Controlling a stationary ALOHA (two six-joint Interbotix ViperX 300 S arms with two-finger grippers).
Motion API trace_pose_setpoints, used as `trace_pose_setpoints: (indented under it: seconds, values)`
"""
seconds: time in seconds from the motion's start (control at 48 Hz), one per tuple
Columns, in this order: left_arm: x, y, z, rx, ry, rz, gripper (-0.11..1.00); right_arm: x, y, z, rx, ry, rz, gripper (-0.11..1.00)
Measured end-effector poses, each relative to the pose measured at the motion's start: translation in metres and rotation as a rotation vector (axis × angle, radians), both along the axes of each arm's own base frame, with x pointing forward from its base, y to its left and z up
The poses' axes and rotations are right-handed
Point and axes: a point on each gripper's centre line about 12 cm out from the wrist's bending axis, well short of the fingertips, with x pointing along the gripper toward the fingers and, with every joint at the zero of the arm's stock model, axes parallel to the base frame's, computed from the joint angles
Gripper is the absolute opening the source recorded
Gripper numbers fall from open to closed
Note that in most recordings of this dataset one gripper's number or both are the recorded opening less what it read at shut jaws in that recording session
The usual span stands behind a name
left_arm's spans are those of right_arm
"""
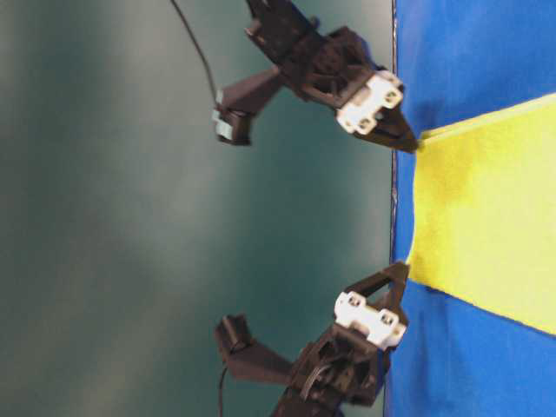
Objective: Fold a vertical towel.
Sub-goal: 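Move both grippers to the far corners of the yellow towel, then pinch the far edge corners of the towel with both grippers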
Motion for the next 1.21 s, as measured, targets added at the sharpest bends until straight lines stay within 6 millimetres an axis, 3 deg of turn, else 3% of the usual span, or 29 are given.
trace_pose_setpoints:
  seconds: [0.271, 0.438, 0.479, 0.646, 0.834, 1.0, 1.209]
  values:
    - [0.007, 0.020, -0.020, -0.015, 0.022, 0.033, 0.77, 0.000, -0.016, -0.011, -0.002, -0.004, -0.029, 0.56]
    - [0.013, 0.022, -0.026, -0.011, 0.027, 0.026, 0.63, 0.000, -0.016, -0.017, 0.006, 0.009, -0.028, 0.51]
    - [0.014, 0.021, -0.027, -0.012, 0.029, 0.022, 0.57, 0.000, -0.015, -0.017, 0.008, 0.011, -0.029, 0.47]
    - [0.017, 0.016, -0.027, -0.016, 0.026, 0.012, 0.26, 0.000, -0.012, -0.021, 0.020, 0.033, -0.023, 0.03]
    - [0.021, 0.011, -0.027, -0.003, 0.036, -0.014, 0.09, -0.002, -0.012, -0.022, 0.028, 0.046, -0.026, 0.03]
    - [0.021, 0.010, -0.027, 0.000, 0.058, -0.025, 0.06, -0.001, -0.011, -0.021, 0.027, 0.044, -0.024, 0.03]
    - [0.023, 0.013, -0.009, 0.014, 0.038, -0.024, 0.06, -0.005, -0.015, -0.012, 0.016, 0.035, -0.033, 0.03]
